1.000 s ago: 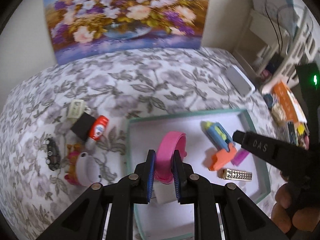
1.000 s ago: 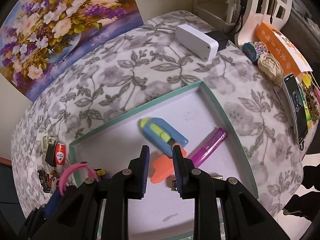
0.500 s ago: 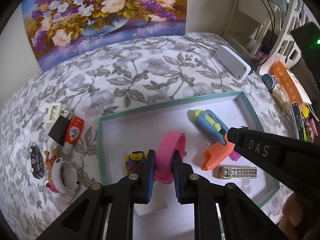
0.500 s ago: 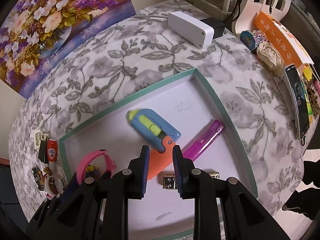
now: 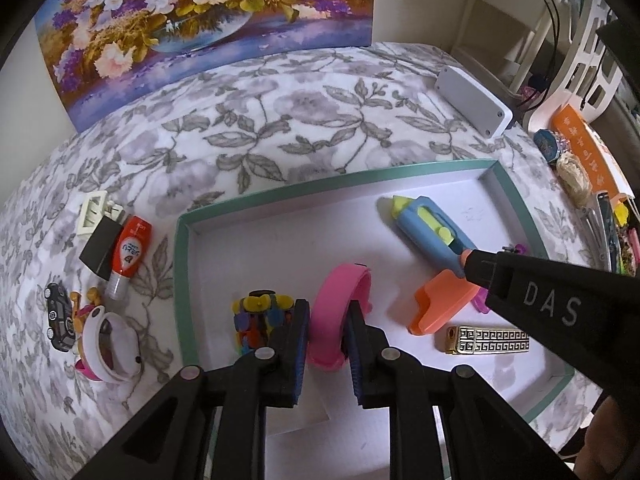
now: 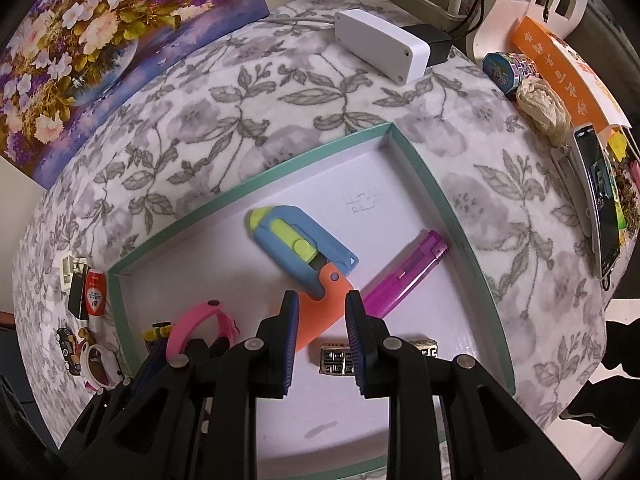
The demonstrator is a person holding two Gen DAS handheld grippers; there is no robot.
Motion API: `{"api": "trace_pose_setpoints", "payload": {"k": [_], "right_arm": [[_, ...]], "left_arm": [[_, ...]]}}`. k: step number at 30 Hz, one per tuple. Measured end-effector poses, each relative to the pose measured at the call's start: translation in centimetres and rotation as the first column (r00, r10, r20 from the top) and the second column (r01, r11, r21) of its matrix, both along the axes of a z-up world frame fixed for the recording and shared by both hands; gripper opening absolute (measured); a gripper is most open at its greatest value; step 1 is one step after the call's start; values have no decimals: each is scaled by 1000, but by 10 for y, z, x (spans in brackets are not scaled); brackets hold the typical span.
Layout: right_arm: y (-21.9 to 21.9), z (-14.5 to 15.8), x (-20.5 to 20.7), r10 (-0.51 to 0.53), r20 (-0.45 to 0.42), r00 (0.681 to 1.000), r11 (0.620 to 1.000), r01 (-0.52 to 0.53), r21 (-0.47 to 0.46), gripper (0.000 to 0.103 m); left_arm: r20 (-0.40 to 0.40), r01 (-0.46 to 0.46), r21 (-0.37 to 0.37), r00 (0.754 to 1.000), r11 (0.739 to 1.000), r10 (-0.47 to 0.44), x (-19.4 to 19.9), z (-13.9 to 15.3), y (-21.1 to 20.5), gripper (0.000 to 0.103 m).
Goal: Organize rigid objects
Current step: 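Carry the pink watch and toy gun into the tray and open both grippers, then grasp the black toy car with the left gripper while the right gripper grasps the white watch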
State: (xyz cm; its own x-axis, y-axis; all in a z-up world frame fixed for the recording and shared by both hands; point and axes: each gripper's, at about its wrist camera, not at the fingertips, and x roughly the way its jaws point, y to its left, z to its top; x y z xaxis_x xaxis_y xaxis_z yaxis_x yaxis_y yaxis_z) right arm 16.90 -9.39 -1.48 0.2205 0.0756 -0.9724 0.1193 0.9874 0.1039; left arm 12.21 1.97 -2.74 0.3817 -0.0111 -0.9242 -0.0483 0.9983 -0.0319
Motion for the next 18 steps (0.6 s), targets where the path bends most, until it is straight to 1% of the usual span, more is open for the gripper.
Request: {"api": "trace_pose_setpoints", "payload": {"k": [1, 3, 8, 13, 18], "right_arm": [[0, 0, 0, 0, -1, 1000, 1000, 0, -1, 25], [0, 0, 0, 1, -2, 1000, 1000, -1, -2, 25], [0, 2, 0, 3, 5, 1000, 1000, -3, -5, 25], [0, 12, -2, 3, 35, 999, 1000, -3, -8, 25], [0, 17, -3, 0, 46, 999, 1000, 1, -10, 25]], "left_arm": [[-1, 0, 0, 1000, 1000, 0, 0, 0, 0, 29], [-4, 1, -8, 1000, 1000, -1, 0, 0, 0, 40], [0, 1, -10, 1000, 1000, -1, -1, 3, 2, 47], [14, -14, -23, 1000, 1000, 14, -2, 11, 7, 52], [17, -48, -26, 999, 999, 48, -2, 19, 16, 61]]}}
